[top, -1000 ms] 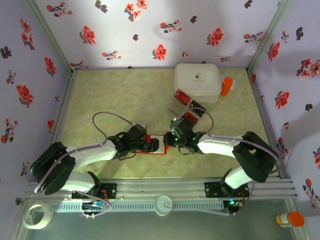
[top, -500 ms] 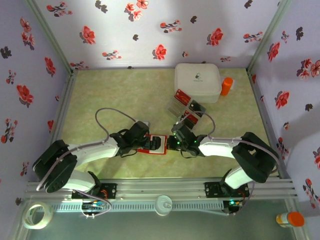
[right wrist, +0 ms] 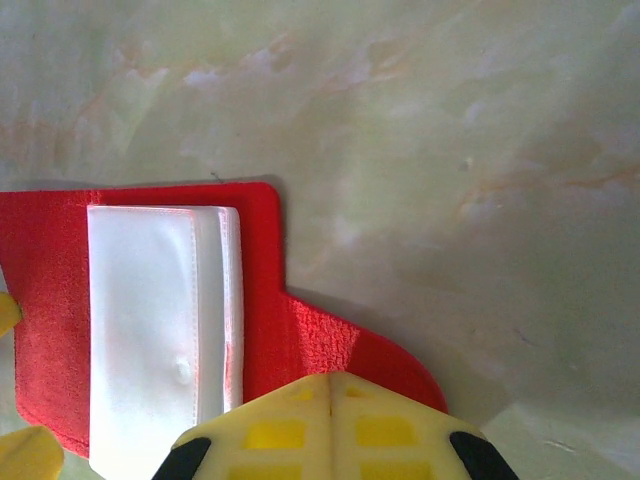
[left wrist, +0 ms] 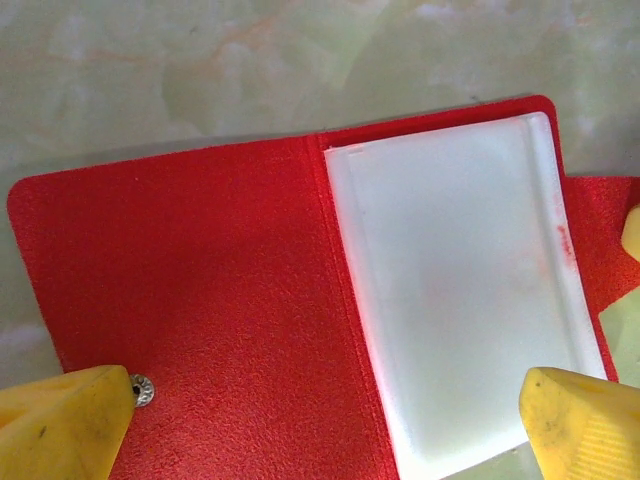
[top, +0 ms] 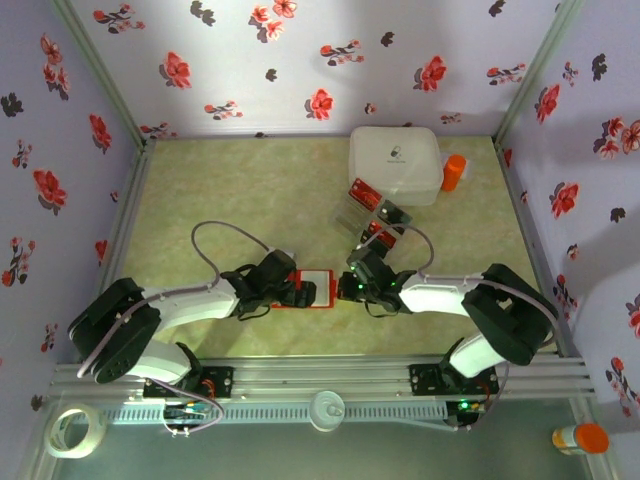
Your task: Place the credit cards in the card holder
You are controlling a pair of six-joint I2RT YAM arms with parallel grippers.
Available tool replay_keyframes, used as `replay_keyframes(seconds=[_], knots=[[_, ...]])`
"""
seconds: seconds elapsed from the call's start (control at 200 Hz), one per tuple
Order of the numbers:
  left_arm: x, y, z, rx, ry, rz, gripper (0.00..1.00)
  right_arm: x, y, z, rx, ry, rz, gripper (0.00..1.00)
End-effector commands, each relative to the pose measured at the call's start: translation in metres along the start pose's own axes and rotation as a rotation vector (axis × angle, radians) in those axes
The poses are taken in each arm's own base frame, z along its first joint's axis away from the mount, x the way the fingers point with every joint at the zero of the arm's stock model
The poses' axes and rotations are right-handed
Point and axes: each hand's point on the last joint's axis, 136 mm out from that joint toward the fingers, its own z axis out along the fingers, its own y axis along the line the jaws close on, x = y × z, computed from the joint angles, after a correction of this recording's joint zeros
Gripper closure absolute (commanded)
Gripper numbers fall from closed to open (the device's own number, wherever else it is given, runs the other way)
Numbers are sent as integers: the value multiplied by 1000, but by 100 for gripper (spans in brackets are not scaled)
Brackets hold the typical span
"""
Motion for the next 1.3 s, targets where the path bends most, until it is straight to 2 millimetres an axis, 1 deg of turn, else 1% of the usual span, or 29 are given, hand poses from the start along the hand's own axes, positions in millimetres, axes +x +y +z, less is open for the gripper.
replay_keyframes(seconds=[0.0,0.195,0.315,0.465,0.63,1.015,1.15,1.295], knots=[[9,7,3,-21,9,-1,0,-6,4,0,4,3,-29,95],[8,6,5,-19,6,-1,0,-17,26,-7,-46,2,-48,95],[8,6,5,-20,5,-3,0,-27,39,-11,-60,-8,-67,95],[9,8,6,-28,6,-2,0,-33,49,-6,-64,3,-81,95],[11,12,7,-47,10,-4,0,-34,52,7,-55,29,-84,96],[12,14,9,-57,12,5,0,-21,41,34,-21,100,-80,97],[12,14,9,-57,11,6,0,-16,44,39,-40,122,-70,99],[13,15,11,-59,14,8,0,-16,48,40,-59,125,-61,99]])
